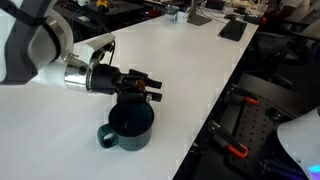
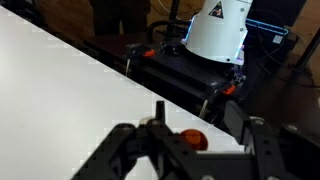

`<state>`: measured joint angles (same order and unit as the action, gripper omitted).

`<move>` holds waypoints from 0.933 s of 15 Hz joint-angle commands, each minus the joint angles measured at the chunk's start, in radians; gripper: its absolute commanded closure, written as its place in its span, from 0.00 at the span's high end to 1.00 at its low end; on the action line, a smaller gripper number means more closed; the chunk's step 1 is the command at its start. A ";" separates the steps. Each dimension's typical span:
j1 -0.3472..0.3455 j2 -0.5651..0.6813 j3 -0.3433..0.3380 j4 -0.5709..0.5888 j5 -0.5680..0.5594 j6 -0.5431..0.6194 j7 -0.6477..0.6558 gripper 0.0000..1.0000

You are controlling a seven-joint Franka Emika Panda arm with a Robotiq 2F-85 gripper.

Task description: Pick up the marker from the cup and put it on the table

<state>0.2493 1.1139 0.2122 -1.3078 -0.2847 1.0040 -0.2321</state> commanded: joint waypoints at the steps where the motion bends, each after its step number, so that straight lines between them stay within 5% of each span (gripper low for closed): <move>1: 0.004 0.005 -0.006 0.012 0.008 -0.006 0.003 0.90; 3: 0.002 -0.011 -0.006 0.002 0.018 -0.005 0.017 1.00; 14: -0.003 -0.153 -0.008 -0.085 0.039 0.052 0.102 1.00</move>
<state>0.2475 1.0364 0.2121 -1.3163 -0.2714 1.0124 -0.1677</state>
